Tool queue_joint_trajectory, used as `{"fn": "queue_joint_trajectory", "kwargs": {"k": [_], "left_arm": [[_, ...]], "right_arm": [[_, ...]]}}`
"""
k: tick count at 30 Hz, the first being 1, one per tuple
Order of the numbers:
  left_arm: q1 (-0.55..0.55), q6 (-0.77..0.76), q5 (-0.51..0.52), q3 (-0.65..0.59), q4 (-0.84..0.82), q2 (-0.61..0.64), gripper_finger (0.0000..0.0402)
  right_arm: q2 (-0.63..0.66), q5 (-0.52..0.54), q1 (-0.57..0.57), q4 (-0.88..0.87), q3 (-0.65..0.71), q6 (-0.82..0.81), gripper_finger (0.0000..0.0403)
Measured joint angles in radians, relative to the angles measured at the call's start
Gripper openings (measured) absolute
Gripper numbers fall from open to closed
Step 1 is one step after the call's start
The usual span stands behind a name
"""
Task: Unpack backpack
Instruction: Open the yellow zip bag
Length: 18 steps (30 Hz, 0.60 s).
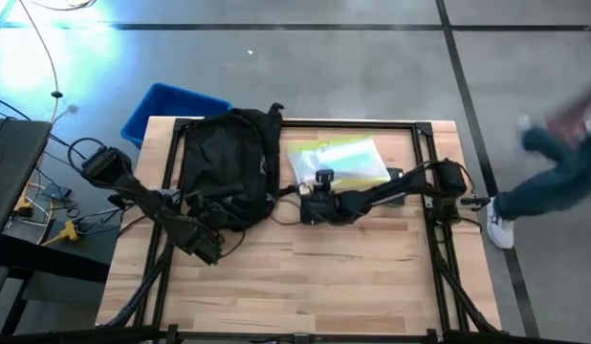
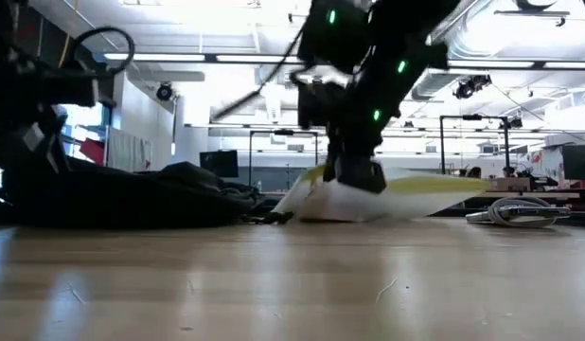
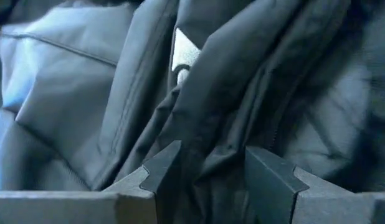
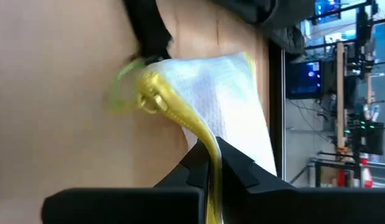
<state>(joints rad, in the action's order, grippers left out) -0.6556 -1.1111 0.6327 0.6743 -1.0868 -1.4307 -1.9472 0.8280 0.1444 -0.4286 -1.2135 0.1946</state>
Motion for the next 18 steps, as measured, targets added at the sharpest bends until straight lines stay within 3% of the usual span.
{"fn": "queue_joint_trajectory", "kwargs": {"k": [3, 7, 10, 14, 18], "left_arm": [[-0.045, -0.006, -0.059, 0.090, -0.057, 0.000, 0.0137], [-0.129, 0.028, -0.154, 0.234, -0.129, 0.000, 0.0127], [-0.199, 0.049, -0.116, 0.324, -0.108, 0.001, 0.0119], [-0.264, 0.261, 0.056, 0.351, 0.167, -0.004, 0.0113], [-0.265, 0.591, 0.163, 0.295, 0.608, -0.024, 0.0113]], "right_arm": [[0.004, -0.027, 0.062, -0.105, -0.050, -0.106, 0.0000], [0.005, -0.139, 0.135, -0.202, -0.121, -0.295, 0.0000], [0.005, -0.207, 0.189, -0.211, -0.158, -0.422, 0.0000], [0.005, -0.193, 0.264, -0.161, -0.187, -0.534, 0.0000], [0.005, -0.138, 0.338, -0.103, -0.183, -0.619, 0.0000]]}}
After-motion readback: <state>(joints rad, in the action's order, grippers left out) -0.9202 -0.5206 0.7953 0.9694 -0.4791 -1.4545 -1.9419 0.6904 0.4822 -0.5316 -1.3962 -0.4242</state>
